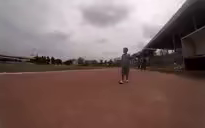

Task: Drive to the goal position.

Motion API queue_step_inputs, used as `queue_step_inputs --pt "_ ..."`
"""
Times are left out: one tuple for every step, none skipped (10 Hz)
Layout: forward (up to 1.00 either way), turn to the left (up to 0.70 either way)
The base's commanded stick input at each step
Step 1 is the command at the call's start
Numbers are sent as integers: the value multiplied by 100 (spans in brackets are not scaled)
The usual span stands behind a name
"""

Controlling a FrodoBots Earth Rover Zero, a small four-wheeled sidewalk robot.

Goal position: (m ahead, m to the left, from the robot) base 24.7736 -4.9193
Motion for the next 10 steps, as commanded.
queue_step_inputs --pt "70 0" --pt "70 0" --pt "70 0" --pt "70 0" --pt "70 0" --pt "70 0" --pt "70 0" --pt "70 0" --pt "70 0" --pt "70 0"
